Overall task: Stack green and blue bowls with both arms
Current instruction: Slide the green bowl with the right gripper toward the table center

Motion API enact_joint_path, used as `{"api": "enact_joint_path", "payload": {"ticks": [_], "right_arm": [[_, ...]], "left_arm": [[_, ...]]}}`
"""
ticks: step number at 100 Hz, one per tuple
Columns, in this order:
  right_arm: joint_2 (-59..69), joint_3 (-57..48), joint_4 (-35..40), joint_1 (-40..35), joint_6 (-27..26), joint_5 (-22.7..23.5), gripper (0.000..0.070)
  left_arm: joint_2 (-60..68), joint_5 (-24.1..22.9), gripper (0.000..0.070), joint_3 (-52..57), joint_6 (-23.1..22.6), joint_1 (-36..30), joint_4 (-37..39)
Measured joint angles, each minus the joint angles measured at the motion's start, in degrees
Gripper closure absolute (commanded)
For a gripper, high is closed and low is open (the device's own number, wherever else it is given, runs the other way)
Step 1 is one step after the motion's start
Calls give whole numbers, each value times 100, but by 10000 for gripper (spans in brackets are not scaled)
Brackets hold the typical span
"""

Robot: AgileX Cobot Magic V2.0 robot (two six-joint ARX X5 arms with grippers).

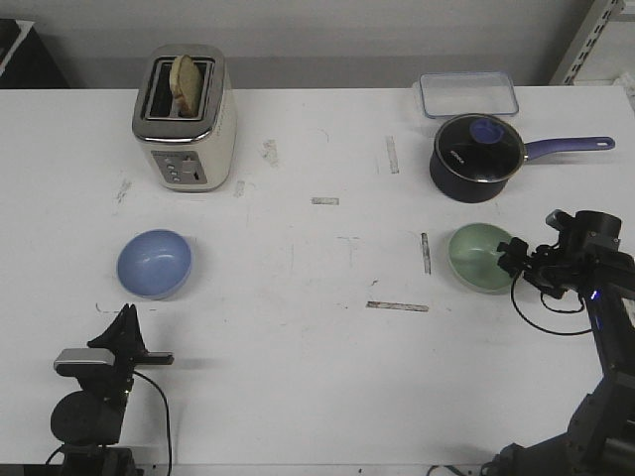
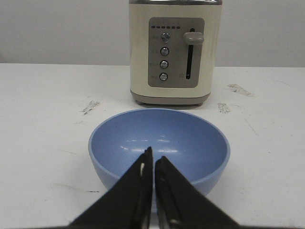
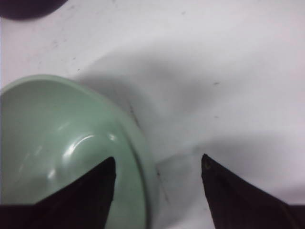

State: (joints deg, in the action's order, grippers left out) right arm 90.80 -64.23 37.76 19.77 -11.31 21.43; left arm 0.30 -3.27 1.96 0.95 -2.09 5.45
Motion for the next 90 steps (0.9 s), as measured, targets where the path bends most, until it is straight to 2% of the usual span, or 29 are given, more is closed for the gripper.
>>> {"api": "enact_joint_path", "payload": {"ticks": [7,12,39,55,71,90], "right_arm": [[4,0,-79,-26,0,4,654],[4,0,-138,-46,2,4,691],[-55,2,-136,-61,4,-13,691],[-577,2,-149,-271,-63,-17,691],[-896,0,-179,-857,-264,-17,691],[-898,0,-162,-1950,-678,-111,691]], "left_arm": [[0,0,699,0,0,0,0],[0,0,698,0,0,0,0],[0,0,698,0,0,0,0],[0,0,698,0,0,0,0],[0,0,698,0,0,0,0],[0,0,699,0,0,0,0]]}}
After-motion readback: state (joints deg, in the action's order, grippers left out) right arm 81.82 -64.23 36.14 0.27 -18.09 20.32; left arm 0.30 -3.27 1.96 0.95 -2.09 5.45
